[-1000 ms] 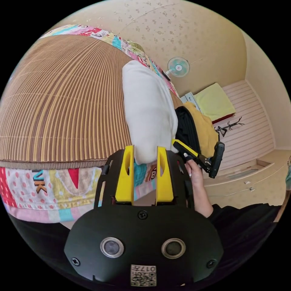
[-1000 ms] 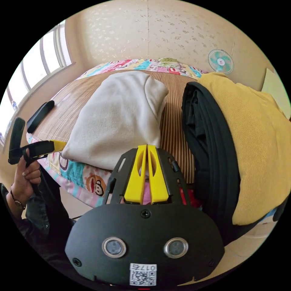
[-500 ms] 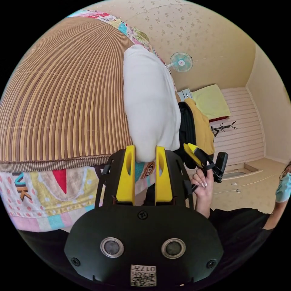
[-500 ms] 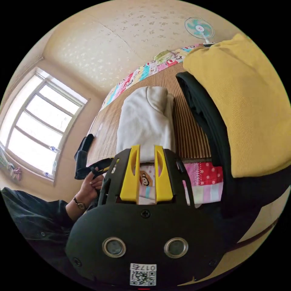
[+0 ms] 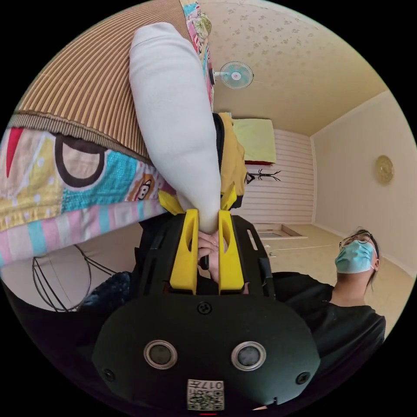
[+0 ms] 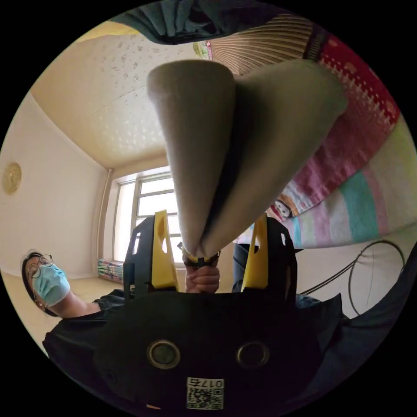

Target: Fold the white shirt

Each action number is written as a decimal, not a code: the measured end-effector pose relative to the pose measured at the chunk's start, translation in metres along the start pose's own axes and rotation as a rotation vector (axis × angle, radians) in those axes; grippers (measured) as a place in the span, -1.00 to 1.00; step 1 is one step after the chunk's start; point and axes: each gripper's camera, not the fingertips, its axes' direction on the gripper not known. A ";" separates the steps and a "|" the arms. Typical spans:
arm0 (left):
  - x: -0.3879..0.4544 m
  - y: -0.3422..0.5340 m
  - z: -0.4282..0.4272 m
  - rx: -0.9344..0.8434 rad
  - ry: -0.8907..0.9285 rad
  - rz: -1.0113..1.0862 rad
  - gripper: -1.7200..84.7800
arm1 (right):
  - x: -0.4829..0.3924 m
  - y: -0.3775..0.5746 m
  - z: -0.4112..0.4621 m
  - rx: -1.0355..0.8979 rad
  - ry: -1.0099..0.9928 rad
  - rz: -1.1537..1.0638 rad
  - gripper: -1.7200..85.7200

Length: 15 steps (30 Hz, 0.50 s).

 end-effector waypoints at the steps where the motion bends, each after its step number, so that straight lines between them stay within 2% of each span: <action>1: 0.006 0.003 0.000 -0.008 0.001 0.009 -0.79 | -0.001 0.002 -0.003 0.016 -0.041 0.001 -0.42; 3: 0.033 0.014 0.002 -0.038 -0.013 0.063 -0.78 | -0.006 0.008 -0.007 0.047 -0.187 0.016 -0.46; 7: 0.077 0.030 -0.001 -0.033 -0.084 0.164 -0.78 | -0.032 0.018 -0.011 0.038 -0.200 -0.005 -0.58; 10: 0.115 0.042 -0.001 -0.108 -0.014 0.324 -0.75 | -0.072 0.034 -0.013 0.011 -0.208 -0.120 -0.62; 12: 0.143 0.057 -0.006 -0.156 0.104 0.444 -0.71 | -0.108 0.047 -0.011 -0.023 -0.276 -0.223 -0.64; 15: 0.175 0.072 -0.007 -0.222 0.159 0.564 -0.68 | -0.152 0.057 -0.012 -0.049 -0.395 -0.350 -0.66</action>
